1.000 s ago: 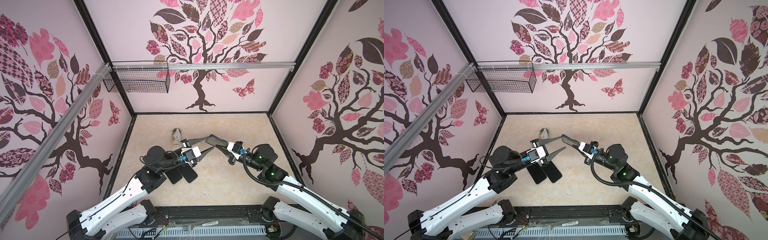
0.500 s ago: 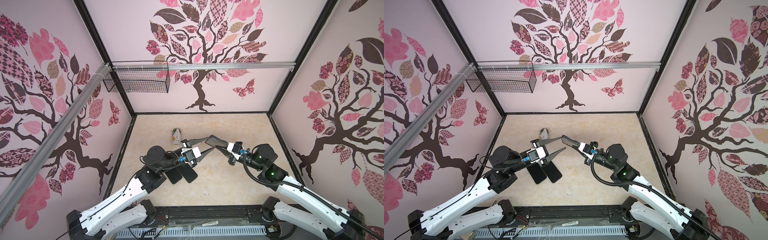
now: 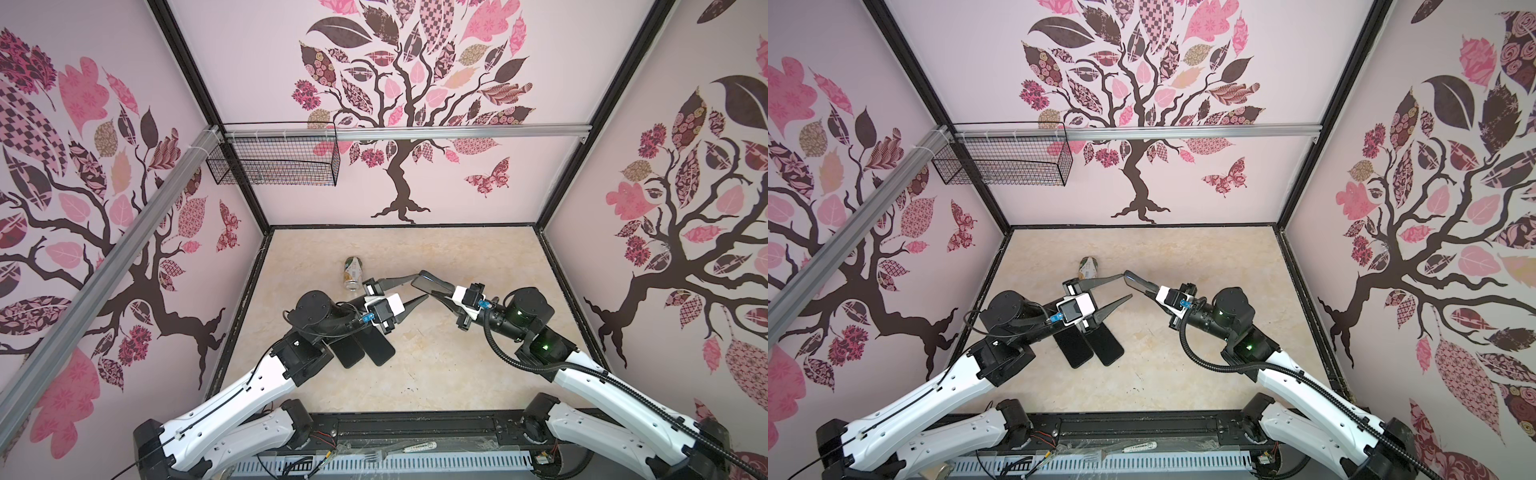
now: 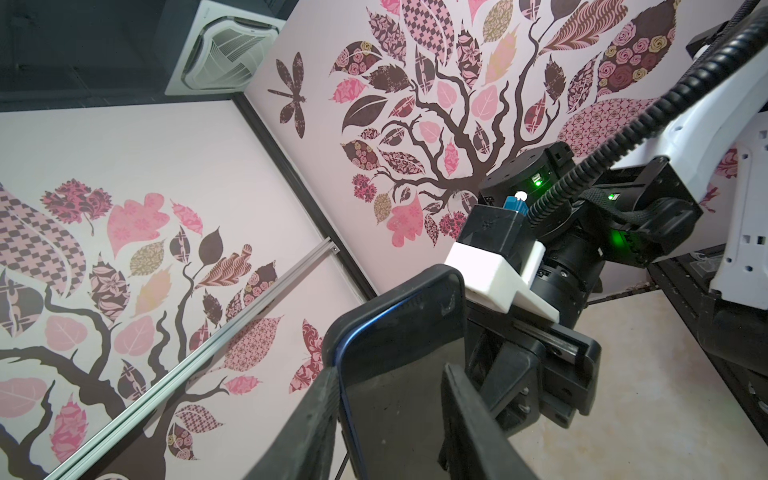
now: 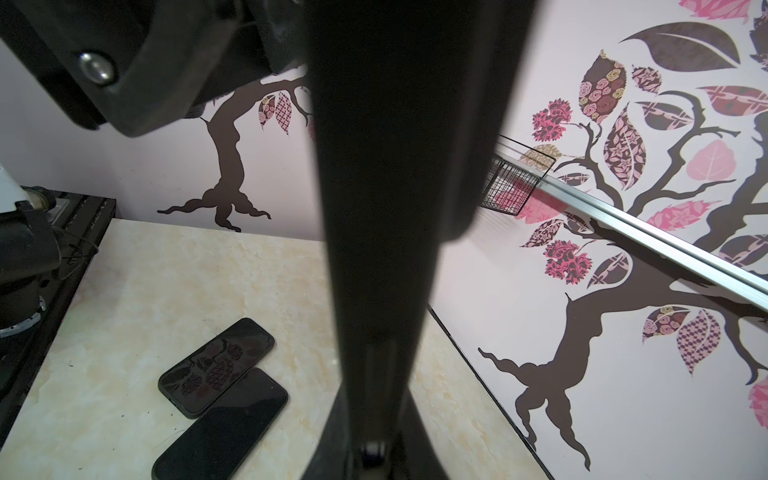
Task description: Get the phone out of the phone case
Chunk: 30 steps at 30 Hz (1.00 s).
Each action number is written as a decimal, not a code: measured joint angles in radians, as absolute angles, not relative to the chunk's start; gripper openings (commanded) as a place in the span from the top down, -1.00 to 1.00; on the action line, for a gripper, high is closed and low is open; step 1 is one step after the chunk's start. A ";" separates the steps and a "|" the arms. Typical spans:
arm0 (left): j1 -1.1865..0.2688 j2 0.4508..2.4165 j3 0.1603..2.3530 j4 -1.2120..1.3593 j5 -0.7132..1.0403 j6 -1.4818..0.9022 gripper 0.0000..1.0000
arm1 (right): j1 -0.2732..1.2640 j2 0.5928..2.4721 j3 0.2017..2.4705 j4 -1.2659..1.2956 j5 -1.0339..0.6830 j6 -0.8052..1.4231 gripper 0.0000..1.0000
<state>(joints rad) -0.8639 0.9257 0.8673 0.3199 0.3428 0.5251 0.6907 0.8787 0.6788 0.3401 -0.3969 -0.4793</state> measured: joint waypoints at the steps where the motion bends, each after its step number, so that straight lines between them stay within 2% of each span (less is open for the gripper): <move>1: -0.864 0.928 0.867 0.320 0.336 0.525 0.14 | 0.691 0.879 0.679 0.339 -0.393 -0.480 1.00; 21: -0.867 0.942 0.868 0.281 0.311 0.547 0.14 | 0.693 0.877 0.681 0.280 -0.356 -0.612 1.00; 26: -0.862 0.945 0.868 0.265 0.330 0.562 0.29 | 0.693 0.875 0.682 0.271 -0.356 -0.609 1.00; 30: -0.857 0.937 0.868 0.254 0.344 0.575 0.30 | 0.696 0.873 0.682 0.262 -0.363 -0.606 1.00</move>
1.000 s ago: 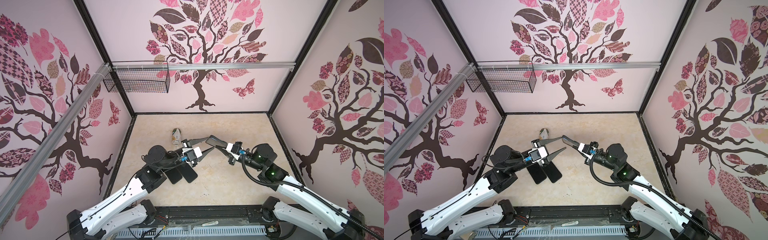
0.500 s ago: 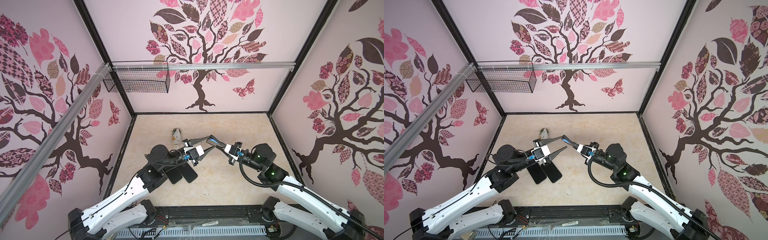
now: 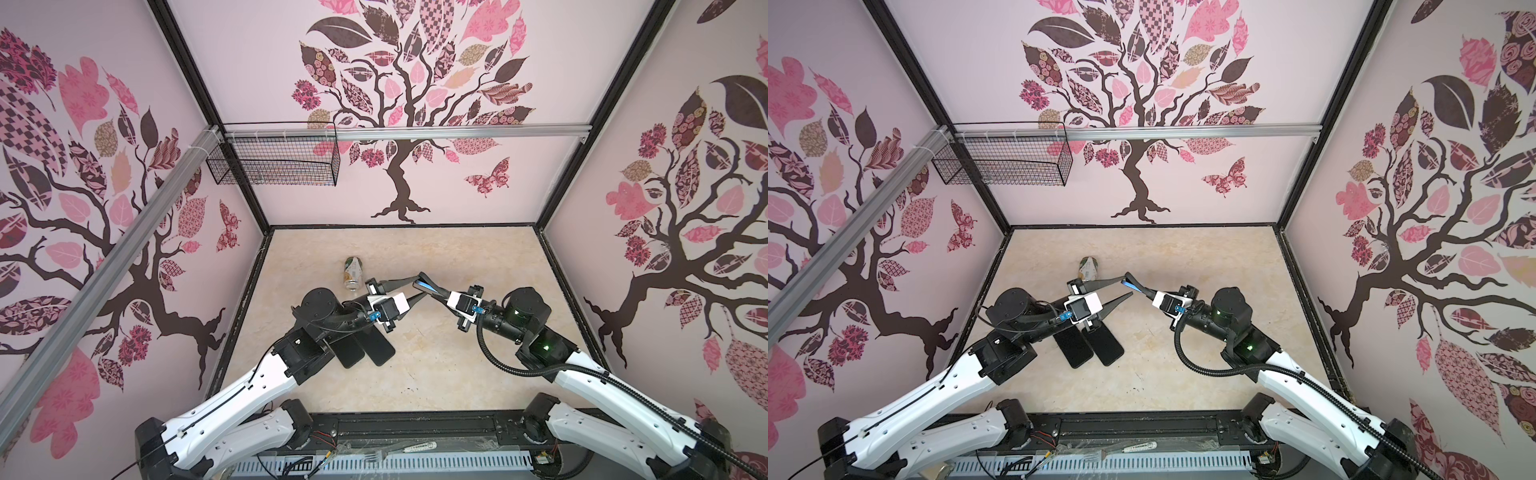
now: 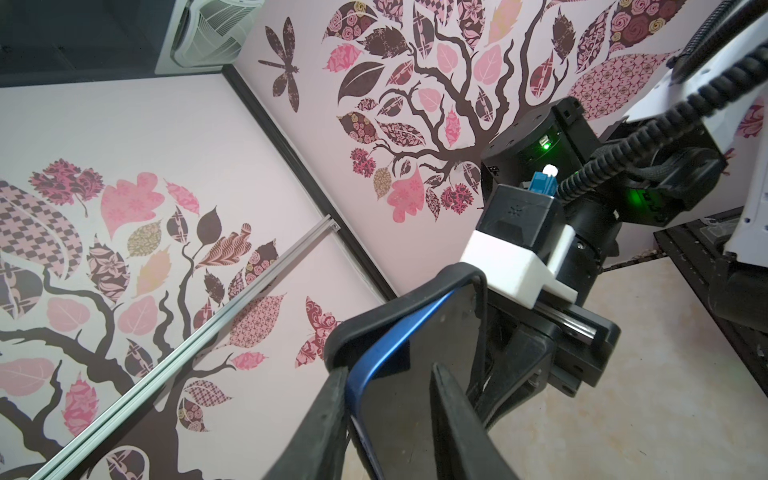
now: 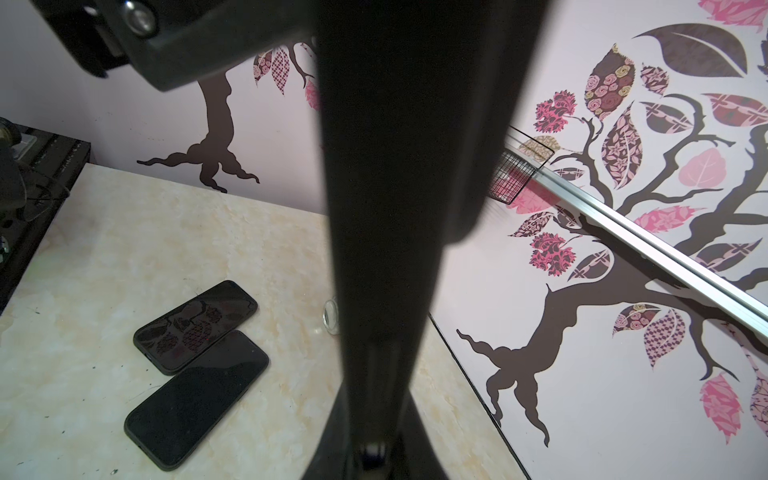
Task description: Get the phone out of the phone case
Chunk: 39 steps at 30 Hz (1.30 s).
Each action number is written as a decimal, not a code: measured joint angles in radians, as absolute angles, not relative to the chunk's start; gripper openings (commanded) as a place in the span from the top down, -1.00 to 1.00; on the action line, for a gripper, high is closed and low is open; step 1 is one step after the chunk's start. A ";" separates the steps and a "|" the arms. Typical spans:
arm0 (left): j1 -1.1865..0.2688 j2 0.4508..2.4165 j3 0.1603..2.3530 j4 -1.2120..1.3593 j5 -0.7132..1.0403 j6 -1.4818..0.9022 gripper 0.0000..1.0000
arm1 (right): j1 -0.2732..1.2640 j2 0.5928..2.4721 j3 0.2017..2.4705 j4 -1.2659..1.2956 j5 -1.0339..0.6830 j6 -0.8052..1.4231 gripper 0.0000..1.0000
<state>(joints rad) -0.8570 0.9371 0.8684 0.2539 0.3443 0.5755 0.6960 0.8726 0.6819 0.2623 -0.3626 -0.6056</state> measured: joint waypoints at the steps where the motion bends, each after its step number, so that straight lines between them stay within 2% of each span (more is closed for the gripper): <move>1: -0.857 0.932 0.868 0.243 0.349 0.577 0.33 | 0.698 0.871 0.687 0.250 -0.365 -0.607 1.00; 10: -0.846 0.888 0.913 0.144 0.480 0.585 0.41 | 0.697 0.882 0.813 0.069 -0.490 -0.650 1.00; 23: -0.817 0.921 0.958 -0.037 0.738 0.579 0.46 | 0.678 0.893 0.833 -0.081 -0.633 -0.735 1.00; 39: -0.810 0.931 0.951 -0.001 0.675 0.593 0.39 | 0.672 0.894 0.793 0.010 -0.664 -0.586 1.00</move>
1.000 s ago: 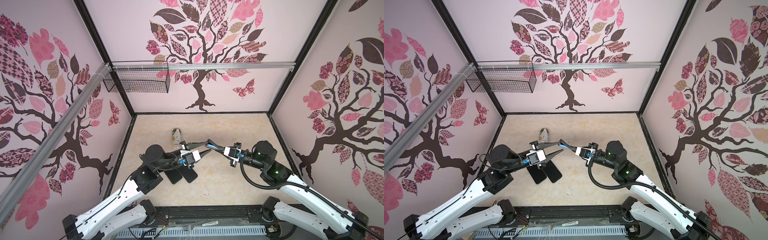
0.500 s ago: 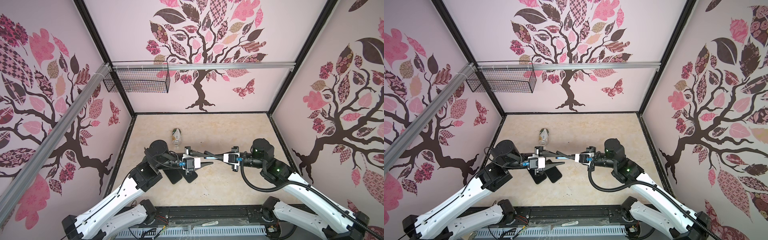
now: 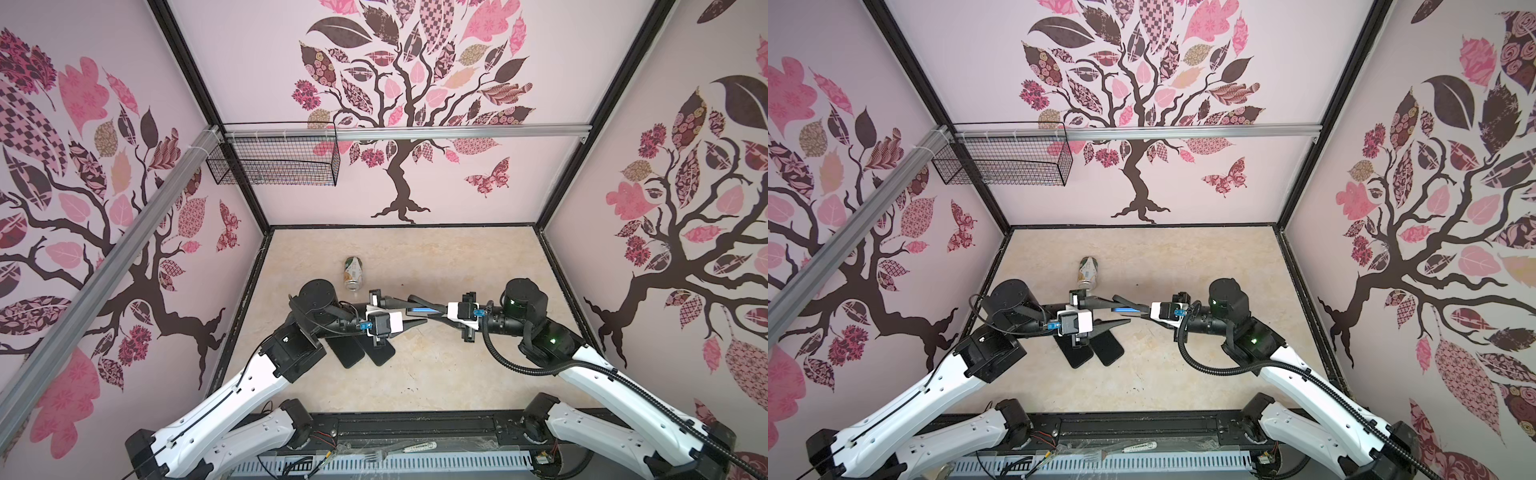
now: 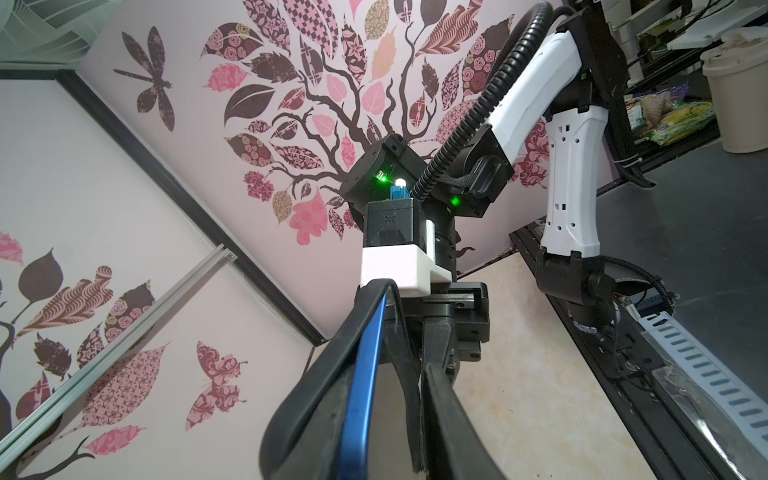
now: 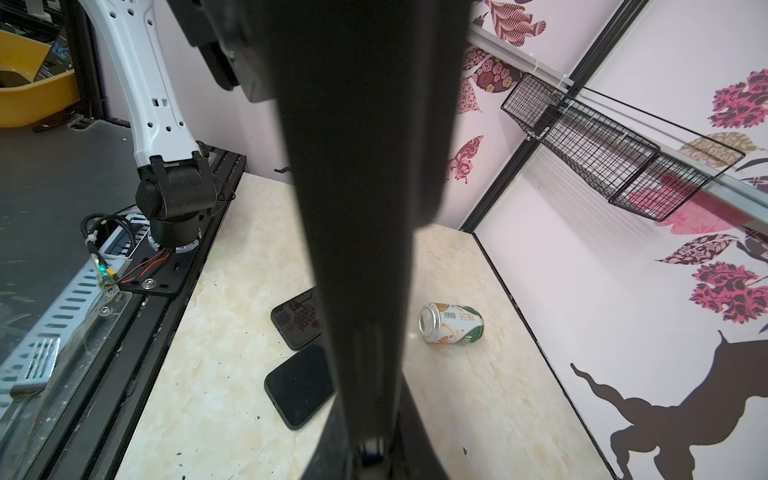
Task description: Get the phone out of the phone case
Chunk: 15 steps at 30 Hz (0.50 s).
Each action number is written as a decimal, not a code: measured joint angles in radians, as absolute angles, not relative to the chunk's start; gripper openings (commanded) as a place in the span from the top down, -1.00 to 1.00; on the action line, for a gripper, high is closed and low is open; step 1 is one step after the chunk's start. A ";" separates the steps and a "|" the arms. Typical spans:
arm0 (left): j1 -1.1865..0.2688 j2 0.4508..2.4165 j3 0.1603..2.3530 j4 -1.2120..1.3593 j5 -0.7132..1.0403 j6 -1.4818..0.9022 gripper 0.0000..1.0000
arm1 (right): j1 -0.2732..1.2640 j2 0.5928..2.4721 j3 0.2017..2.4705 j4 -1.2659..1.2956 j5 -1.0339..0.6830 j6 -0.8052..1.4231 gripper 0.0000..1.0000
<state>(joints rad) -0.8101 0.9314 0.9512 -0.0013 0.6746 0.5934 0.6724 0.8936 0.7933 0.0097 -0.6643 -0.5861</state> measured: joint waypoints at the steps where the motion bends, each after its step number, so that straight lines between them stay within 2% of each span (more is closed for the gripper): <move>1: -0.810 0.933 0.948 0.002 0.672 0.592 0.39 | 0.672 0.894 0.789 0.013 -0.666 -0.579 1.00; 15: -0.759 0.974 0.936 0.080 0.787 0.546 0.38 | 0.666 0.891 0.773 0.056 -0.658 -0.553 1.00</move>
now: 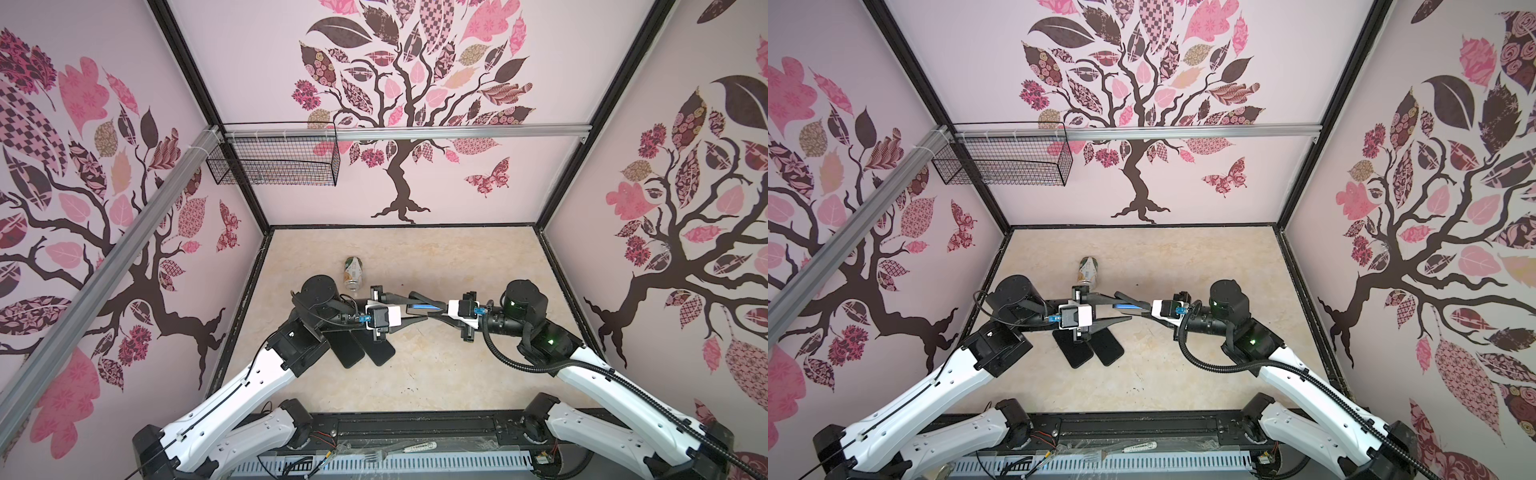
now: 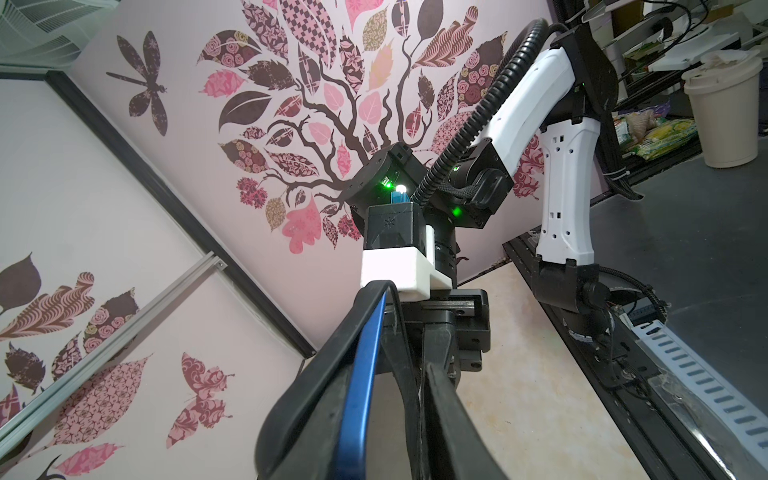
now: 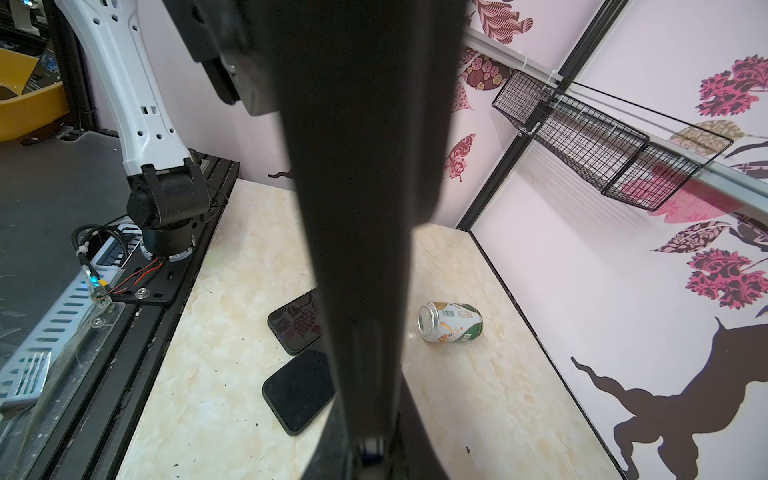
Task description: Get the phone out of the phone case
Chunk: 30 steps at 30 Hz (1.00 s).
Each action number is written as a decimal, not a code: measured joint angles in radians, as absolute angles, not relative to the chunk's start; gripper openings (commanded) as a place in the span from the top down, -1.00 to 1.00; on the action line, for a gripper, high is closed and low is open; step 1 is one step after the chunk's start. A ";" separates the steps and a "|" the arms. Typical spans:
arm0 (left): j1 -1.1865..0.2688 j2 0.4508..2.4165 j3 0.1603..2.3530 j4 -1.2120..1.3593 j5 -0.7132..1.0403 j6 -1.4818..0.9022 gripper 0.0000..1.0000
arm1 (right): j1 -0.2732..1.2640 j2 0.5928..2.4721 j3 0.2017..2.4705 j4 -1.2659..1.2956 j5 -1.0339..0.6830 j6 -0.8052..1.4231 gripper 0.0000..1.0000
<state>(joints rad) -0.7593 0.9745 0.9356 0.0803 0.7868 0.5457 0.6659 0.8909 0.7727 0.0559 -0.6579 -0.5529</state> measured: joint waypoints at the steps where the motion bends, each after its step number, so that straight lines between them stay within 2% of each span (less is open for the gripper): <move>1: -0.757 0.977 0.936 0.084 0.794 0.544 0.38 | 0.665 0.891 0.773 0.056 -0.658 -0.553 1.00; 12: -0.750 1.012 0.934 0.038 0.782 0.551 0.37 | 0.664 0.886 0.773 0.101 -0.663 -0.543 1.00; 18: -0.748 1.010 0.933 0.027 0.766 0.553 0.65 | 0.664 0.886 0.771 0.099 -0.670 -0.542 1.00; 22: -0.746 1.000 0.933 0.011 0.766 0.546 0.99 | 0.665 0.883 0.763 0.104 -0.680 -0.550 1.00; 26: -0.748 0.991 0.933 -0.014 0.767 0.548 1.00 | 0.670 0.874 0.743 0.115 -0.683 -0.557 0.98; 27: -0.749 0.987 0.932 -0.018 0.767 0.550 1.00 | 0.672 0.872 0.741 0.115 -0.682 -0.557 0.86; 30: -0.756 0.974 0.932 -0.042 0.755 0.578 1.00 | 0.673 0.862 0.739 0.105 -0.673 -0.538 0.25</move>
